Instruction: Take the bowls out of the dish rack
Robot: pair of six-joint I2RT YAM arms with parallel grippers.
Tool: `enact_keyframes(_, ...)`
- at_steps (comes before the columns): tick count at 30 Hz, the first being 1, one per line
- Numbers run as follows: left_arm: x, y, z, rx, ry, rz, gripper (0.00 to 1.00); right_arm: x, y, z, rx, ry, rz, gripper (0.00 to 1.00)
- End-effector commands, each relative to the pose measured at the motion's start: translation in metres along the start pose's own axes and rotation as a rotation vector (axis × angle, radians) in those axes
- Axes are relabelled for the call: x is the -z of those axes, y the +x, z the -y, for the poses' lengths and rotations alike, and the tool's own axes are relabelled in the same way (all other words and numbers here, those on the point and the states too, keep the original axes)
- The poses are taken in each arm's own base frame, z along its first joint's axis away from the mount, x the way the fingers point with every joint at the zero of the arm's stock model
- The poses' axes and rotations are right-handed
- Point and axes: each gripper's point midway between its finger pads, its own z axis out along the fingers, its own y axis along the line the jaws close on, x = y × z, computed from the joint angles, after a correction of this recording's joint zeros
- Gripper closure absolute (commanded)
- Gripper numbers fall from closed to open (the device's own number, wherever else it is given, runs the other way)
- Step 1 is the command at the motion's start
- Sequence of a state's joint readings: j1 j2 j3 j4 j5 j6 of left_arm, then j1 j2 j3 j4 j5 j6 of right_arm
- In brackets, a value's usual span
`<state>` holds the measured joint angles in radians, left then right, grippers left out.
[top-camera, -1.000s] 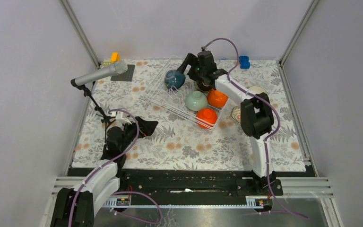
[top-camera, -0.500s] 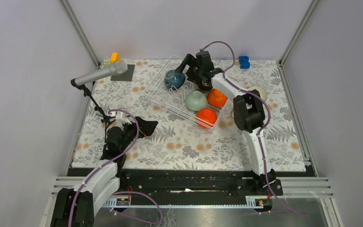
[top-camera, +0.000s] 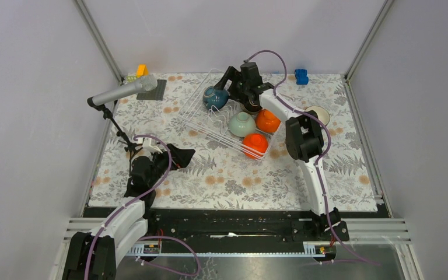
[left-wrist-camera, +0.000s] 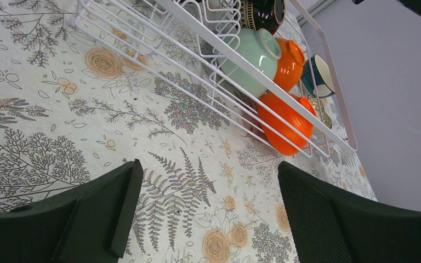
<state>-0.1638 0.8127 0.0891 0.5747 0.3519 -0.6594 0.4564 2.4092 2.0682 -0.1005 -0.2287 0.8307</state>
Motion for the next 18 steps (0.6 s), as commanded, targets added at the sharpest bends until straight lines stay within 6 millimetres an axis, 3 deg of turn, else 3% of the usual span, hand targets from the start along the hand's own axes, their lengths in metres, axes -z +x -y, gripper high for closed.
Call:
enact_keyframes(1, -0.001, -0.011, 0.007, -0.029, 0.03, 0.039, 0.01, 0.006, 0.003, -0.025, 0.056, -0.055, -0.032, 0.0)
enact_keyframes(13, -0.001, -0.011, 0.008, -0.029, 0.03, 0.041, 0.01, 0.038, 0.002, -0.085, 0.115, -0.294, -0.051, 0.14)
enact_keyframes(18, -0.001, -0.011, 0.007, -0.029, 0.029, 0.041, 0.01, 0.038, 0.008, -0.084, 0.115, -0.317, -0.069, 0.24)
